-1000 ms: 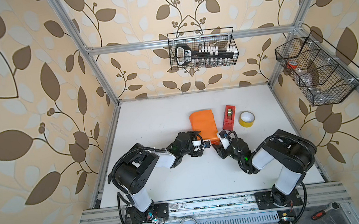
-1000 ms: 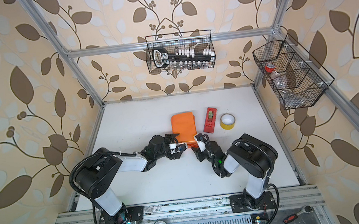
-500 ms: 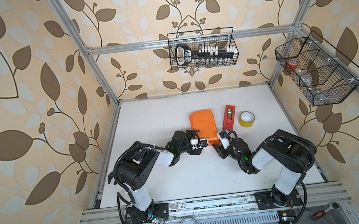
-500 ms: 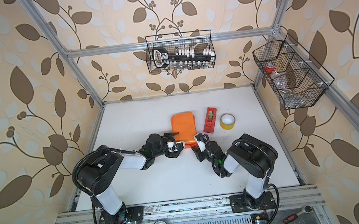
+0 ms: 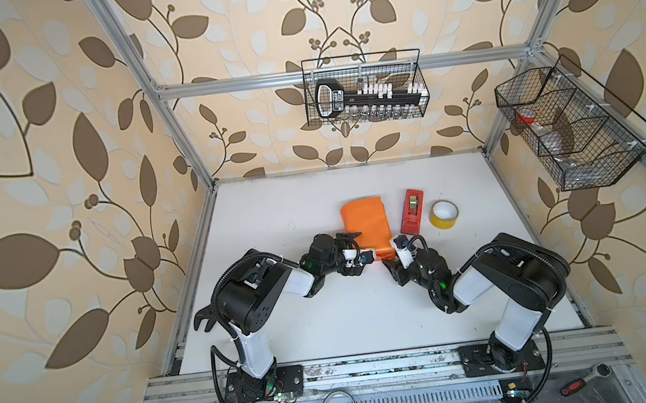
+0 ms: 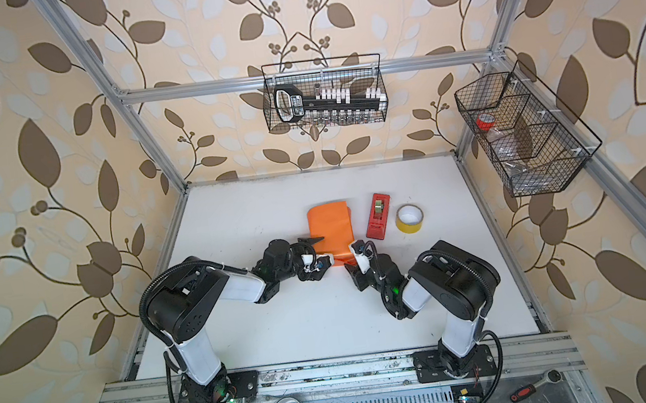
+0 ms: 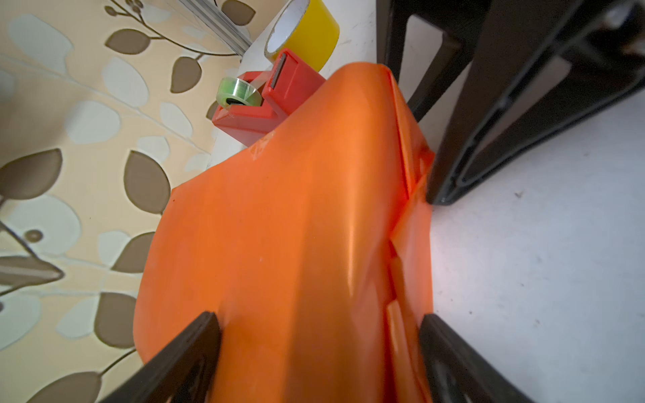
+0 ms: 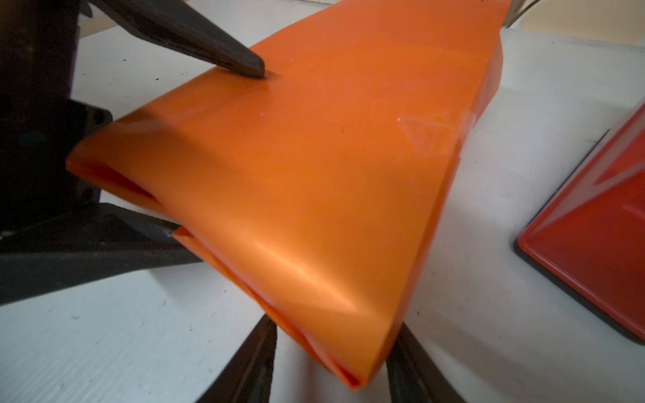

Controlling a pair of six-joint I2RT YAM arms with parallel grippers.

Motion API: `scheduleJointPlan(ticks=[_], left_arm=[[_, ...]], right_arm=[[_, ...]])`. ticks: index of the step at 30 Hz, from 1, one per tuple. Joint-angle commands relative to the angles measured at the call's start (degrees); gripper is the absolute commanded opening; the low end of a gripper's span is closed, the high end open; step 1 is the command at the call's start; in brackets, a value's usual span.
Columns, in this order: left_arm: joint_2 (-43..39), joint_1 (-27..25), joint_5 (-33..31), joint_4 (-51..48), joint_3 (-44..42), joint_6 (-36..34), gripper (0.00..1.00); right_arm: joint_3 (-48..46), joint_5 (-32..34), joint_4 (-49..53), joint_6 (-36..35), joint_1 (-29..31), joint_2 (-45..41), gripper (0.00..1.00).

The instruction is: Wrap the gift box in paper

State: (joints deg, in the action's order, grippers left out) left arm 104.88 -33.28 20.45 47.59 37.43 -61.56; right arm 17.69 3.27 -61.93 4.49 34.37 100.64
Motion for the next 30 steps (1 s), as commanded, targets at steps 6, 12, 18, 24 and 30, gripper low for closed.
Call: scheduleJointPlan(ticks=[6, 12, 18, 24, 30], left_arm=[[2.13, 0.63, -0.29, -4.44, -0.24, -5.5, 0.82], [2.61, 0.59, -1.68, -4.87, -1.28, -6.54, 0.81], [2.65, 0.59, -2.43, -5.49, -1.6, -7.17, 0.8], [3.15, 0.63, -2.67, -5.52, -1.76, -7.26, 0.8], [3.01, 0.63, -2.67, -5.67, -1.92, -7.17, 0.78]], right_arm=[[0.6, 0.69, -0.69, -0.35, -0.14, 0.52, 0.51], [-0.33, 1.04, -0.68, 0.2, -0.14, -0.56, 0.52], [-3.16, 1.06, 0.22, 2.36, -0.12, -5.42, 0.58], [-4.76, -1.31, 8.97, 5.94, -1.03, -15.93, 0.63], [-1.03, -4.78, 29.34, 8.68, -5.13, -31.03, 0.68]])
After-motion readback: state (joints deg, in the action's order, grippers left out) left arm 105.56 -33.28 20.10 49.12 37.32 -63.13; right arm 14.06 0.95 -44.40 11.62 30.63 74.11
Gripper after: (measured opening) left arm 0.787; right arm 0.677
